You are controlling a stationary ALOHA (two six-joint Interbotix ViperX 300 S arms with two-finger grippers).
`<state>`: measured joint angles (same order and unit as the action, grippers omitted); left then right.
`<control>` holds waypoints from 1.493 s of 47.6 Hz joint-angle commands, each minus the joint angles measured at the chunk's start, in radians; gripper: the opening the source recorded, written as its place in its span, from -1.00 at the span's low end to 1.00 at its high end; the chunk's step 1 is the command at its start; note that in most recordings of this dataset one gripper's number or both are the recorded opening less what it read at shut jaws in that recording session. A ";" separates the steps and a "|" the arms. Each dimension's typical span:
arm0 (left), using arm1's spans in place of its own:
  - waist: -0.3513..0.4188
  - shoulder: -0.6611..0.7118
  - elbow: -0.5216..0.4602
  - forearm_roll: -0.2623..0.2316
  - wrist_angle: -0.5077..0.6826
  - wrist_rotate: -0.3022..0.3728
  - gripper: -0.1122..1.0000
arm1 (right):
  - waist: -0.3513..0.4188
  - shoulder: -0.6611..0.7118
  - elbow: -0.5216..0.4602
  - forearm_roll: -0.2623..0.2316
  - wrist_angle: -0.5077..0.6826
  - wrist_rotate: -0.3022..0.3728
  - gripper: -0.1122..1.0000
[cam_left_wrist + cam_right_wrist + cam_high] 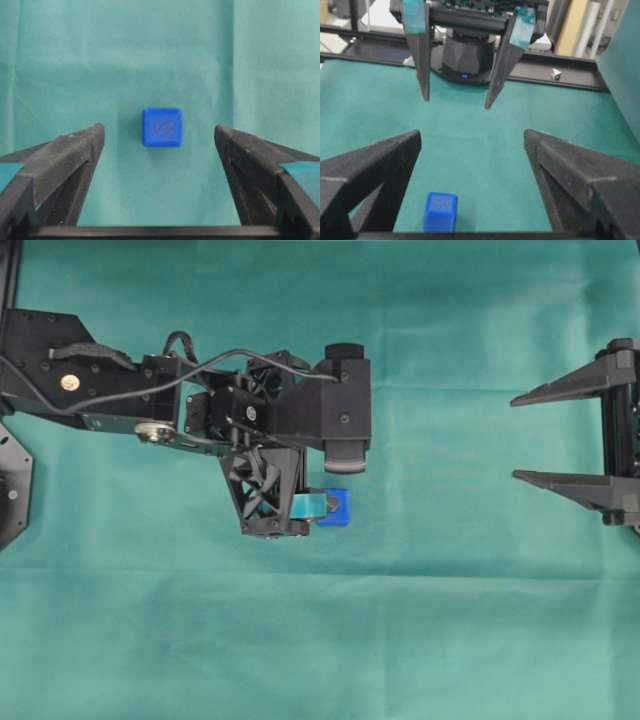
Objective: Handover the blue block to the right arm after grasping it with the left arm, then place it in the designated position.
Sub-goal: 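Close the left gripper on the blue cube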
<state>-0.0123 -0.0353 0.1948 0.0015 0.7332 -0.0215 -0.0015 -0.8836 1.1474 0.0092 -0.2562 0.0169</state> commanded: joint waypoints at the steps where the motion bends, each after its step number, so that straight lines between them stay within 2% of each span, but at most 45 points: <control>1: -0.005 -0.005 0.002 0.002 -0.021 0.000 0.99 | -0.003 0.006 -0.026 -0.003 -0.005 -0.002 0.90; 30: -0.032 0.170 0.071 0.002 -0.163 -0.018 0.99 | -0.003 0.015 -0.023 -0.002 -0.006 -0.002 0.90; 54: -0.015 0.235 0.143 0.002 -0.290 -0.017 0.99 | -0.003 0.029 -0.023 -0.002 -0.005 0.000 0.90; 71: -0.017 0.301 0.155 0.002 -0.356 -0.017 0.99 | -0.002 0.029 -0.023 -0.002 -0.006 -0.002 0.90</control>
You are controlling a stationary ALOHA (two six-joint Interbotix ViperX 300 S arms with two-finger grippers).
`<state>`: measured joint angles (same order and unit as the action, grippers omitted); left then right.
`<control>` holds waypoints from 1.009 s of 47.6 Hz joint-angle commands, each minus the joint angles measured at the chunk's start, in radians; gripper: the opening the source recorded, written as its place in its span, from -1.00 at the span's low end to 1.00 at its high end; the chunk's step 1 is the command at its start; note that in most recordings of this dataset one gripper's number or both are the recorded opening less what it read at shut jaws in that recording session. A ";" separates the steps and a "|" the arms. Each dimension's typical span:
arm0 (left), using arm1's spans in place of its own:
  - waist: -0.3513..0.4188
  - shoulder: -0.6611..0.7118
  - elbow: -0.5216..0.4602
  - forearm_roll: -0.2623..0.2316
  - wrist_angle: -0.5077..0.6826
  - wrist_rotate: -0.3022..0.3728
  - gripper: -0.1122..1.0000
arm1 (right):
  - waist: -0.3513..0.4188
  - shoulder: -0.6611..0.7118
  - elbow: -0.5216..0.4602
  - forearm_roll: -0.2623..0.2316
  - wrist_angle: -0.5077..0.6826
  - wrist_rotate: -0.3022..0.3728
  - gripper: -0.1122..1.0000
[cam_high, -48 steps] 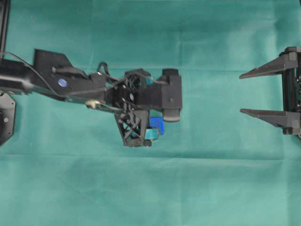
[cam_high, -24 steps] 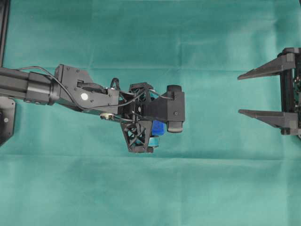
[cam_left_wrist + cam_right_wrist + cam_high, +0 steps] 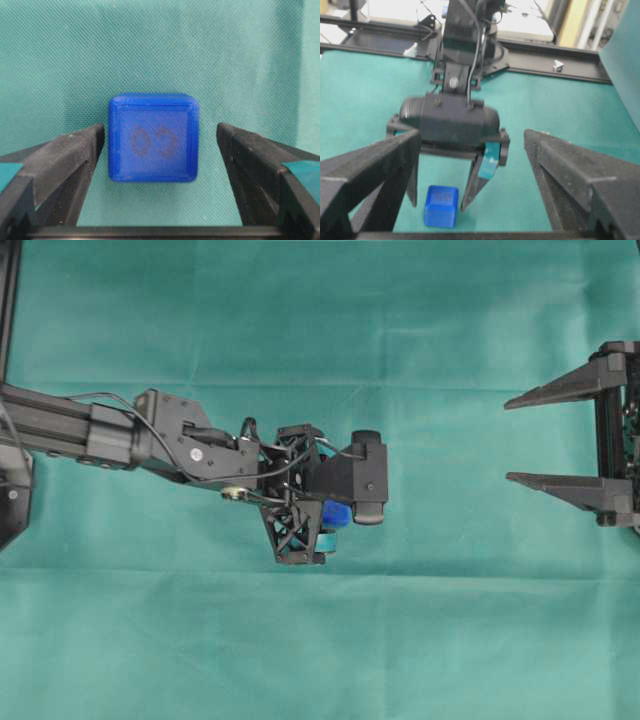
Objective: Handover the blue block to the right arm after grasping it with the left arm, then place it in the designated position.
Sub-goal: 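Close the left gripper on the blue cube, then lift the blue cube with the left gripper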
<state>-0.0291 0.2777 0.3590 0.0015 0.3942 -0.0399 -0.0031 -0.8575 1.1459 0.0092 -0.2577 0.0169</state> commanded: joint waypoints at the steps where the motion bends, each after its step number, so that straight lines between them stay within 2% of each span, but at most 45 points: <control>1: 0.002 -0.012 -0.009 0.000 -0.021 0.002 0.99 | -0.002 0.003 -0.020 -0.002 -0.005 -0.002 0.90; 18: 0.002 -0.011 -0.002 0.002 -0.038 0.002 0.99 | -0.002 0.003 -0.021 -0.002 -0.005 0.000 0.90; 26: 0.002 -0.011 0.000 0.002 -0.038 0.002 0.91 | -0.002 0.003 -0.021 -0.002 -0.005 -0.002 0.90; 28: 0.002 -0.011 0.000 0.002 -0.037 0.002 0.84 | -0.002 0.003 -0.021 -0.002 -0.005 -0.002 0.90; 31: 0.002 -0.011 0.000 0.002 -0.031 0.002 0.63 | 0.000 0.003 -0.021 -0.002 -0.005 0.000 0.90; 37: 0.002 -0.011 -0.002 0.002 -0.012 0.006 0.04 | -0.002 0.003 -0.023 -0.002 -0.005 0.000 0.90; 48: 0.002 -0.011 -0.002 0.003 -0.009 0.006 0.04 | -0.002 0.003 -0.023 -0.002 -0.005 -0.002 0.90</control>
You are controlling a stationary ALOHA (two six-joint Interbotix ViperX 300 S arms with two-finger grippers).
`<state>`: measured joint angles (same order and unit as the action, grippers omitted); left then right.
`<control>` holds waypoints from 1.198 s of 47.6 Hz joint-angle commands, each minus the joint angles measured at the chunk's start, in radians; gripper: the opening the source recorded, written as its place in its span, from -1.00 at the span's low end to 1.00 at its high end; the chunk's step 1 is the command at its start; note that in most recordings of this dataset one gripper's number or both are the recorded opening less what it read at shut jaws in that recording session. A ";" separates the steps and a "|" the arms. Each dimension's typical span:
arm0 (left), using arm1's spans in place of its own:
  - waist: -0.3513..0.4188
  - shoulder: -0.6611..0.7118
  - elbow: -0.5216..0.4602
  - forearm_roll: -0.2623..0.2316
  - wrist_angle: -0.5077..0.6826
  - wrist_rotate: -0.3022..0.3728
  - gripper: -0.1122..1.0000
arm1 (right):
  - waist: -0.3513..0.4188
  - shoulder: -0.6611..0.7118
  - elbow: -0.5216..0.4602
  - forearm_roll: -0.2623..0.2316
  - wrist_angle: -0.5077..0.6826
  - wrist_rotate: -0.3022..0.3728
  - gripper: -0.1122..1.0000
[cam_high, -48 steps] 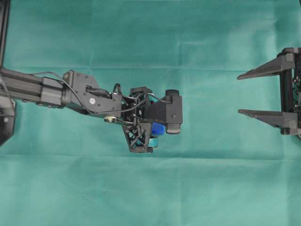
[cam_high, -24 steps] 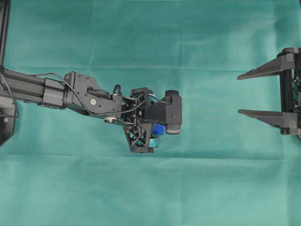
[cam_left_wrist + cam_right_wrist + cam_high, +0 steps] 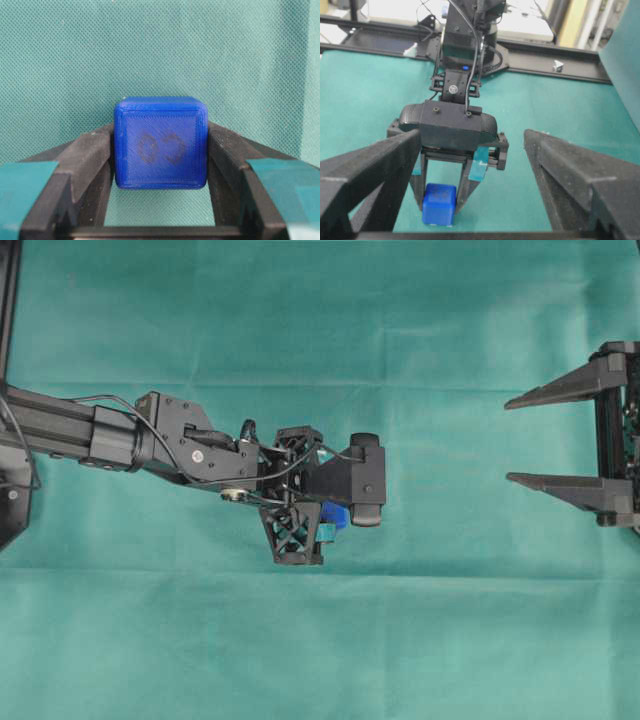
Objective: Handover the blue block to the right arm after grasping it with the left arm, then place it in the designated position.
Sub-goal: 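Lift the blue cube with the left gripper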
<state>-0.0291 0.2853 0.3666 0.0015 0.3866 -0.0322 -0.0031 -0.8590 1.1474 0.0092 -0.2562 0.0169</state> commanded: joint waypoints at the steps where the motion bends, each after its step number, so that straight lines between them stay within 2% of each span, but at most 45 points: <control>1: 0.002 -0.018 -0.009 0.002 -0.002 -0.002 0.04 | -0.002 0.005 -0.025 -0.002 -0.006 -0.002 0.90; 21: 0.002 -0.032 -0.012 0.003 0.000 -0.003 0.04 | -0.002 0.005 -0.025 -0.002 -0.005 -0.002 0.90; 34: -0.002 -0.098 -0.014 0.002 0.023 -0.005 0.04 | -0.002 0.005 -0.025 -0.002 -0.005 -0.003 0.90; 57: -0.012 -0.249 -0.095 0.006 0.206 -0.002 0.04 | -0.002 0.005 -0.026 -0.003 -0.006 -0.003 0.90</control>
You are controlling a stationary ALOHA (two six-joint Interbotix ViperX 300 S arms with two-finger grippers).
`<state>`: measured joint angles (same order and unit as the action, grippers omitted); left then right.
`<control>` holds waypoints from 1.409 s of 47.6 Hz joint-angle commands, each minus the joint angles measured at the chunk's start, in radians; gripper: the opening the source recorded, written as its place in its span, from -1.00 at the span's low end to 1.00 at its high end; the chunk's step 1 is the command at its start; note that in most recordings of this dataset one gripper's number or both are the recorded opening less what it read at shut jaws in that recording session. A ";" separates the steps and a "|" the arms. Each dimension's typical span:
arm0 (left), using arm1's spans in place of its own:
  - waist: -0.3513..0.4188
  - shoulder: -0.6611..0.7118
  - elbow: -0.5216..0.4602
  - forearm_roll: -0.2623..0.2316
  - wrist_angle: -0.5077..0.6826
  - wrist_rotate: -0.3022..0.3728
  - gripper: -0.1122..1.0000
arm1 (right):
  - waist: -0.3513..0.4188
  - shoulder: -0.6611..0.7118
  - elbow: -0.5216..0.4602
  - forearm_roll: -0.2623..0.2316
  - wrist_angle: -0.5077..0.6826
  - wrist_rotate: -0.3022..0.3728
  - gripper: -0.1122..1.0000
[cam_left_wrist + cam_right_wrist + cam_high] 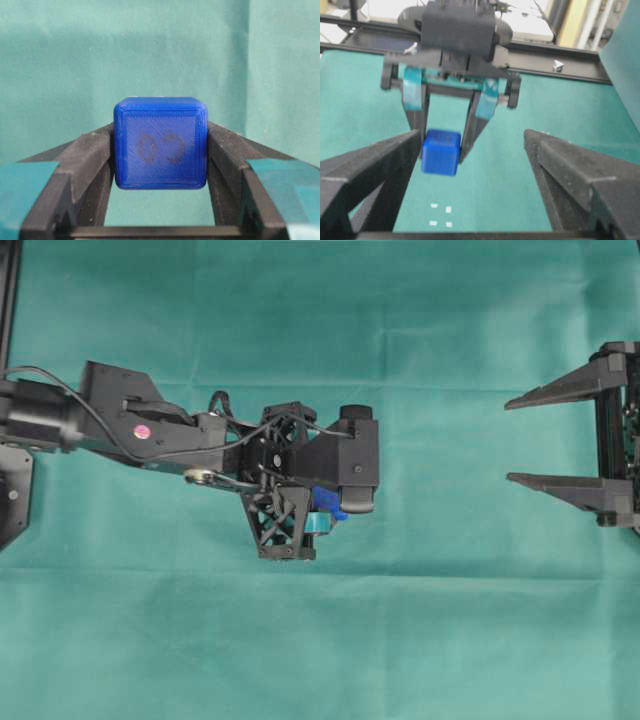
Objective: Handover the blue block to the right arm after grasping it with the left arm, then place it in the designated position.
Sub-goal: 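Lift the blue cube with the left gripper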
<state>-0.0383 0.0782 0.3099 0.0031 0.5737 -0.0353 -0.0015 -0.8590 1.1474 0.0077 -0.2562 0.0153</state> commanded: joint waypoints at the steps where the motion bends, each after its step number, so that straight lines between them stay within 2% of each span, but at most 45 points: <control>1: -0.003 -0.043 -0.043 0.005 0.026 0.002 0.04 | -0.003 0.005 -0.026 -0.002 -0.006 -0.002 0.90; 18: -0.025 -0.069 -0.144 0.008 0.114 0.005 0.04 | -0.003 0.005 -0.026 -0.002 -0.006 -0.002 0.90; 40: -0.025 -0.192 -0.189 0.008 0.164 0.003 0.04 | -0.003 0.005 -0.026 -0.002 -0.006 0.000 0.90; 56: -0.025 -0.201 -0.241 0.011 0.212 0.006 0.04 | -0.003 0.006 -0.028 -0.002 -0.006 0.000 0.90; 67: -0.025 -0.201 -0.242 0.014 0.212 0.006 0.04 | -0.002 0.011 -0.028 -0.002 -0.006 0.002 0.90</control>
<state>-0.0583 -0.0951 0.0920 0.0107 0.7900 -0.0307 -0.0031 -0.8544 1.1474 0.0077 -0.2577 0.0169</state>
